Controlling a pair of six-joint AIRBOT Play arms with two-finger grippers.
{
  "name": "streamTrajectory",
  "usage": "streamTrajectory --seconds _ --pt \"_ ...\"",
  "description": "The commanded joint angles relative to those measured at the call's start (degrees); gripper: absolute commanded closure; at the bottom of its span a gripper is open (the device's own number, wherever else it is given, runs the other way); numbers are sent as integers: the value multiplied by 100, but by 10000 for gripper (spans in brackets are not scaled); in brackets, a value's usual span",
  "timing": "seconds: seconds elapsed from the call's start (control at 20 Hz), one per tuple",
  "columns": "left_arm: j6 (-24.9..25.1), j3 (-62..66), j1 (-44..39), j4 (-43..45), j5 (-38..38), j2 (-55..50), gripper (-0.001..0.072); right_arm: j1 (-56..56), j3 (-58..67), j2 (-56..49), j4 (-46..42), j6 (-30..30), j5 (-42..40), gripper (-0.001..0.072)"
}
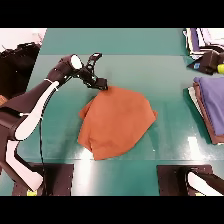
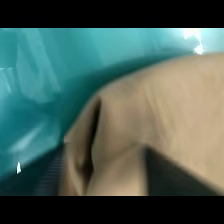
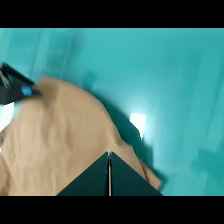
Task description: Fold the shirts.
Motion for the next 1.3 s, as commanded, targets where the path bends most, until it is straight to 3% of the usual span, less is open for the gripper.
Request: streamTrajectory --seconds 0.0,0.2,0.25,0.3,0.35,0.55,0.75,1.0,1.1,1.15,1.25 --pt "94 76 44 -173 317 -151 679 -186 -929 170 -39 92 -52 696" --pt "-212 734 391 4 -350 -118 686 -367 -2455 437 -20 164 -415 692" --pt "-210 855 472 114 -428 -39 686 -321 -2798 374 17 173 -413 583" --pt "-208 898 525 201 -433 79 686 -219 -3060 245 28 173 -422 374" --pt "-208 901 562 286 -417 192 686 -35 -3287 37 37 175 -522 301" --pt "-162 907 584 494 -546 374 685 774 -3674 -973 909 76 -1799 301" --pt "-162 907 584 560 -625 372 685 1327 -3152 -1976 1375 -48 -2354 301" --pt "-166 909 584 566 -627 374 686 1606 -2201 -2660 1504 -68 -2726 329" --pt "-166 907 584 575 -627 459 686 1659 -1937 -2704 1456 -127 -2916 650" --pt "-166 909 584 590 -597 568 686 1659 -1812 -2688 1462 -293 -2933 697" --pt "-190 938 584 839 -520 960 686 1574 -1537 -2472 1449 -356 -2909 698"
